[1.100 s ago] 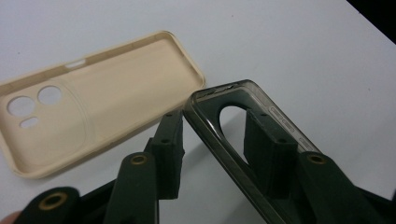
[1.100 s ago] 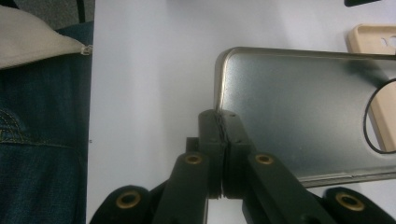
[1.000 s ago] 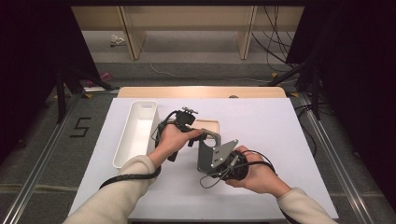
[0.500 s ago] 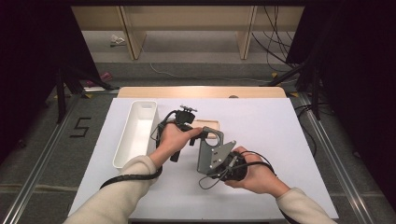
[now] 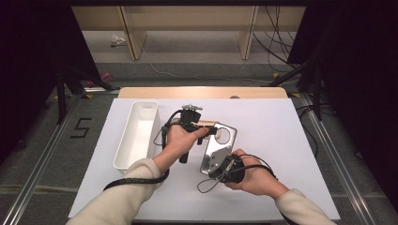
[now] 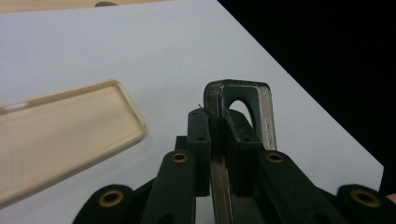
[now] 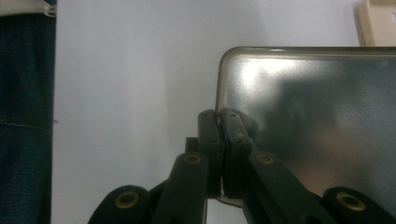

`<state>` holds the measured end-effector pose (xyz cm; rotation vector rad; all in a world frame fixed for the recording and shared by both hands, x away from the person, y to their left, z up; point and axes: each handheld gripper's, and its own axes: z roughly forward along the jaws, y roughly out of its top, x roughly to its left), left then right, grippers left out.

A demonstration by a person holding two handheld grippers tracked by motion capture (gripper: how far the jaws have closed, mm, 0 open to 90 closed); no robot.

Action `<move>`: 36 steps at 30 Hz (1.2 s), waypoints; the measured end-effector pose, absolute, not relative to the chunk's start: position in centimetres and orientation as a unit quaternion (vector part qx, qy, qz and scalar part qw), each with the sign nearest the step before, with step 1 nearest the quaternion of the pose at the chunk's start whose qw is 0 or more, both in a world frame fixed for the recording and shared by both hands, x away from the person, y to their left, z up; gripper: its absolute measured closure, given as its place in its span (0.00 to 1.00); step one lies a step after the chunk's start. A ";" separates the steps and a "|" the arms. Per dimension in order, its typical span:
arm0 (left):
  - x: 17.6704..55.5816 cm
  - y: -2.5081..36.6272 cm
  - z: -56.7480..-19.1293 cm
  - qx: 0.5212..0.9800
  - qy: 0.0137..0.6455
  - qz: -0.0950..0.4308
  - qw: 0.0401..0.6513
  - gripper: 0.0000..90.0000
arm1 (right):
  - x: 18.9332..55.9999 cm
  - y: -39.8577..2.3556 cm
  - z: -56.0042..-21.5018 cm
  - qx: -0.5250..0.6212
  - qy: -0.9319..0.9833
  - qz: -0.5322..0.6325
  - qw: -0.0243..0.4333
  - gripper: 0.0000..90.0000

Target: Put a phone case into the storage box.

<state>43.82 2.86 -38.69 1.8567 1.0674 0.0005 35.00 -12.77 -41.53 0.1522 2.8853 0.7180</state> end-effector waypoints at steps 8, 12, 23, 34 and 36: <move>42.9 2.4 -37.5 0.768 0.383 0.070 0.508 0.91 | 35.5 -13.2 -42.0 0.069 0.960 0.245 0.120 0.78; 42.7 2.8 -37.4 0.770 0.356 0.109 0.518 0.91 | 35.8 -13.5 -41.9 0.090 0.948 0.270 0.141 0.58; 42.7 4.3 -37.4 0.759 0.331 0.152 0.539 0.91 | 36.4 -14.8 -41.3 0.146 0.920 0.329 0.157 0.32; 42.8 6.4 -36.7 0.743 0.331 0.176 0.554 0.91 | 36.8 -16.6 -41.1 0.209 0.880 0.387 0.181 0.20; 42.8 7.0 -36.4 0.739 0.331 0.183 0.558 0.91 | 36.9 -17.2 -41.2 0.226 0.872 0.395 0.181 0.19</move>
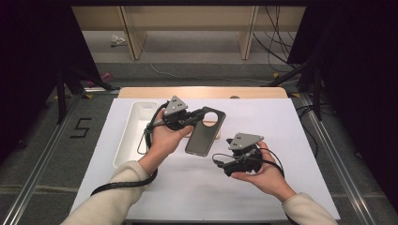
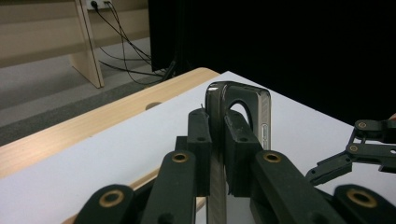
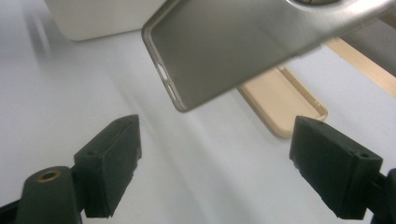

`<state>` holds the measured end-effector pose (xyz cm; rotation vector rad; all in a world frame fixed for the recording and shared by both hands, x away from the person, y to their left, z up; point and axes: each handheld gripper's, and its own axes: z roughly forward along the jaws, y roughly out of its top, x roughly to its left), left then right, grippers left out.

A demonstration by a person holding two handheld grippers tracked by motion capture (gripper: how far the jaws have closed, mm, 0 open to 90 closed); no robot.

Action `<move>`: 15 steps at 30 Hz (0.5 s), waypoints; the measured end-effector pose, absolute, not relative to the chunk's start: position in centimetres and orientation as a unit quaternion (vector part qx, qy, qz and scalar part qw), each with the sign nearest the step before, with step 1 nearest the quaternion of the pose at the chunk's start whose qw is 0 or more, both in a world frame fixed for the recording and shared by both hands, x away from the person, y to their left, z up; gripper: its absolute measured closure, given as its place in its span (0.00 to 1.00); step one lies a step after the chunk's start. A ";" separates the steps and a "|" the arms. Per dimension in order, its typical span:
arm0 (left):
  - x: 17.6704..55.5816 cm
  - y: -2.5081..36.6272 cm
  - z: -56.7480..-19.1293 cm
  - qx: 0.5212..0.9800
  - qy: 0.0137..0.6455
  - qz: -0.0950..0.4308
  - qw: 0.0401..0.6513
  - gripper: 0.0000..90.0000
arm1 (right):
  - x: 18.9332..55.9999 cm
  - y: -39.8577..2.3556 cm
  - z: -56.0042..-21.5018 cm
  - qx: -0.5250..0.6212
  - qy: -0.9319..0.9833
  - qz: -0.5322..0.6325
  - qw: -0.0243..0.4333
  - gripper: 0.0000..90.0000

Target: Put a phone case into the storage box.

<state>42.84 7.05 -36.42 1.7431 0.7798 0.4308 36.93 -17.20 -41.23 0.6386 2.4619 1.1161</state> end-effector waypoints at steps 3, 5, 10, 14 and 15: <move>42.9 7.5 -36.2 0.736 0.331 0.186 0.560 0.91 | 37.0 -17.5 -41.2 0.232 0.868 0.400 0.179 0.19; 42.9 7.9 -36.0 0.734 0.331 0.189 0.561 0.91 | 37.1 -17.8 -41.3 0.236 0.866 0.403 0.177 0.19; 42.9 8.9 -35.7 0.733 0.332 0.198 0.560 0.91 | 37.0 -18.0 -41.6 0.238 0.866 0.403 0.176 0.18; 43.0 9.7 -35.4 0.730 0.334 0.203 0.560 0.91 | 37.0 -18.2 -41.7 0.243 0.864 0.405 0.174 0.18; 43.0 9.9 -35.3 0.729 0.335 0.204 0.561 0.91 | 37.0 -18.2 -41.7 0.243 0.864 0.405 0.174 0.18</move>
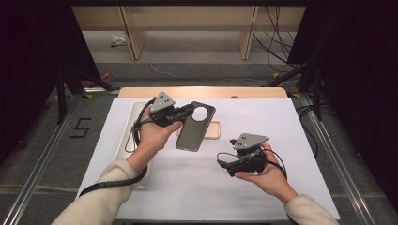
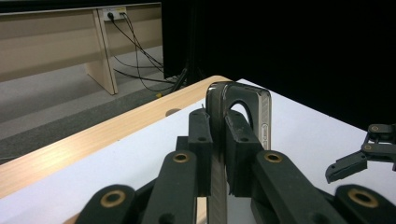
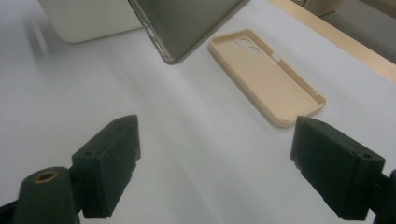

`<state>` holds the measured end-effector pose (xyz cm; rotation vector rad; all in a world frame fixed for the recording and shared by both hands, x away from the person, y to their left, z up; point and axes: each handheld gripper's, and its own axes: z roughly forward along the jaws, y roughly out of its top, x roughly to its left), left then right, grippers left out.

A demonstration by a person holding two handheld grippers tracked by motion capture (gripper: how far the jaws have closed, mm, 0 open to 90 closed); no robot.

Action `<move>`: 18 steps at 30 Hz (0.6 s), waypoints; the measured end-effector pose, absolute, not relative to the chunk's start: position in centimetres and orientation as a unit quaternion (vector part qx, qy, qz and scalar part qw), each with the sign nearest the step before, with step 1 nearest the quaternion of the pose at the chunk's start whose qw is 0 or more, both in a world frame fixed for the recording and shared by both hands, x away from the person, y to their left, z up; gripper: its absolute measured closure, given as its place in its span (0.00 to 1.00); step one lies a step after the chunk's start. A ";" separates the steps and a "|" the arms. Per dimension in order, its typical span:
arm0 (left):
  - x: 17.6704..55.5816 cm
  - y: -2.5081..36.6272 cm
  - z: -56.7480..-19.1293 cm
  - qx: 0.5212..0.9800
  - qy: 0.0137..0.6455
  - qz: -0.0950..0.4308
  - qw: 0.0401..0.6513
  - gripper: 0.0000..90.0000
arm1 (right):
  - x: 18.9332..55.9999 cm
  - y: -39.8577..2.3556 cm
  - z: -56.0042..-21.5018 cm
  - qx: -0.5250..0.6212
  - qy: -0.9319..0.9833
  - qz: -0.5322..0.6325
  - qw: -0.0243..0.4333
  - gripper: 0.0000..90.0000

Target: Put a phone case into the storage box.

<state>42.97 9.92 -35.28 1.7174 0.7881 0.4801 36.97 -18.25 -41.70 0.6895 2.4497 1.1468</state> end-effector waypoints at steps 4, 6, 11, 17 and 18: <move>43.0 10.7 -35.0 0.725 0.337 0.209 0.563 0.91 | 37.0 -18.4 -41.7 0.247 0.862 0.406 0.175 0.18; 43.1 11.0 -34.8 0.723 0.339 0.211 0.564 0.91 | 37.0 -18.5 -41.7 0.251 0.861 0.407 0.176 0.18; 43.2 12.1 -34.4 0.716 0.342 0.216 0.568 0.91 | 37.0 -18.9 -41.6 0.258 0.855 0.413 0.179 0.18; 43.3 12.9 -34.0 0.711 0.346 0.221 0.570 0.91 | 37.1 -19.3 -41.5 0.271 0.846 0.420 0.183 0.18; 43.4 13.1 -33.9 0.711 0.345 0.223 0.571 0.91 | 37.1 -19.3 -41.5 0.272 0.846 0.421 0.185 0.18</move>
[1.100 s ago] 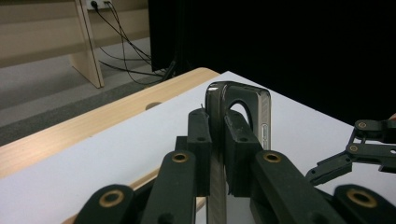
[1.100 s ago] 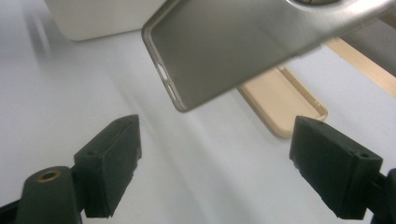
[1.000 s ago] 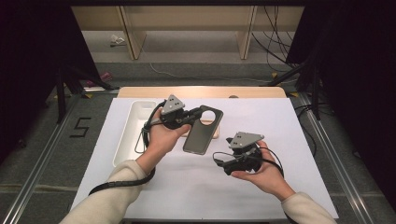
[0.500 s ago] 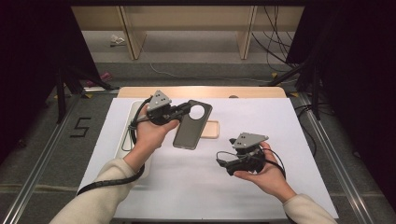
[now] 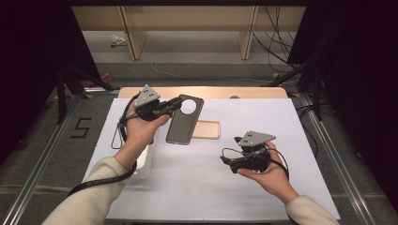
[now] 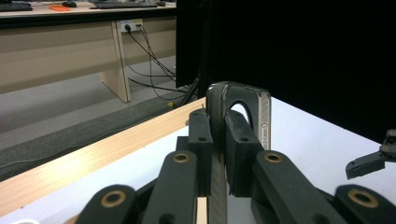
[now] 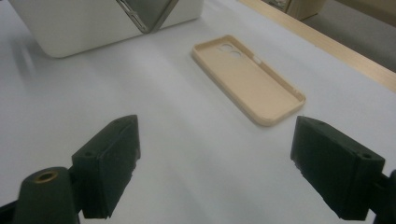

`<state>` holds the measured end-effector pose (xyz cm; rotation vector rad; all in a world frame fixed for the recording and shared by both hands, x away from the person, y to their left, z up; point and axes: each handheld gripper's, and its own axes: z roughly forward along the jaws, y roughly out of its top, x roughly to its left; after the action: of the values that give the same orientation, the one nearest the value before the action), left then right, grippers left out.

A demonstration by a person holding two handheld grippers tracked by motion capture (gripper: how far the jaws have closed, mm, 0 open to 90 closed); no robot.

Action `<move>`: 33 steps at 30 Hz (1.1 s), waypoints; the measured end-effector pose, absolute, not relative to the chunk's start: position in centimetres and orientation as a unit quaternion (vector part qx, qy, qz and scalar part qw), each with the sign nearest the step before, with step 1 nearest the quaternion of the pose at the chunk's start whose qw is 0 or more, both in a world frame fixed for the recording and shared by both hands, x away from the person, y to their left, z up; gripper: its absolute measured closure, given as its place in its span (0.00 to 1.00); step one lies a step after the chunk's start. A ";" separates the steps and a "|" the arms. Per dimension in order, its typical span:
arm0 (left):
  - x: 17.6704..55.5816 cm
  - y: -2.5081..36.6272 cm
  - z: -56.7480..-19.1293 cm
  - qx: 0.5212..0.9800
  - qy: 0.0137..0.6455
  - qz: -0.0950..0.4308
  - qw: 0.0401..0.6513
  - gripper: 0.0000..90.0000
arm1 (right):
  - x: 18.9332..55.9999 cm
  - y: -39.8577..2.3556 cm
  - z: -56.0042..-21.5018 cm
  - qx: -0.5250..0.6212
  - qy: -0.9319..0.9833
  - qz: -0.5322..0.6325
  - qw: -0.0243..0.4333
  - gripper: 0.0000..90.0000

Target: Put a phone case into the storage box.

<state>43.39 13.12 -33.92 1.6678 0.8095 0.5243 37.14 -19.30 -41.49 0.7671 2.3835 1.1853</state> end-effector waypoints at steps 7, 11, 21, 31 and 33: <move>43.6 14.2 -33.6 0.705 0.350 0.231 0.572 0.91 | 37.1 -19.4 -41.4 0.277 0.840 0.426 0.188 0.18; 43.7 14.8 -33.4 0.700 0.355 0.234 0.574 0.91 | 37.3 -19.8 -41.3 0.282 0.834 0.435 0.188 0.18; 44.0 16.0 -32.8 0.691 0.360 0.243 0.578 0.91 | 37.3 -20.6 -41.1 0.290 0.827 0.441 0.192 0.18; 44.6 17.1 -32.4 0.684 0.365 0.250 0.580 0.91 | 37.1 -22.6 -41.0 0.309 0.816 0.445 0.202 0.18; 44.7 17.3 -32.4 0.683 0.362 0.251 0.582 0.91 | 37.1 -22.9 -40.9 0.312 0.814 0.446 0.203 0.18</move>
<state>44.69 17.26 -32.37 1.5957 0.8451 0.5863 37.08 -22.85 -40.92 0.8695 2.2734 1.2438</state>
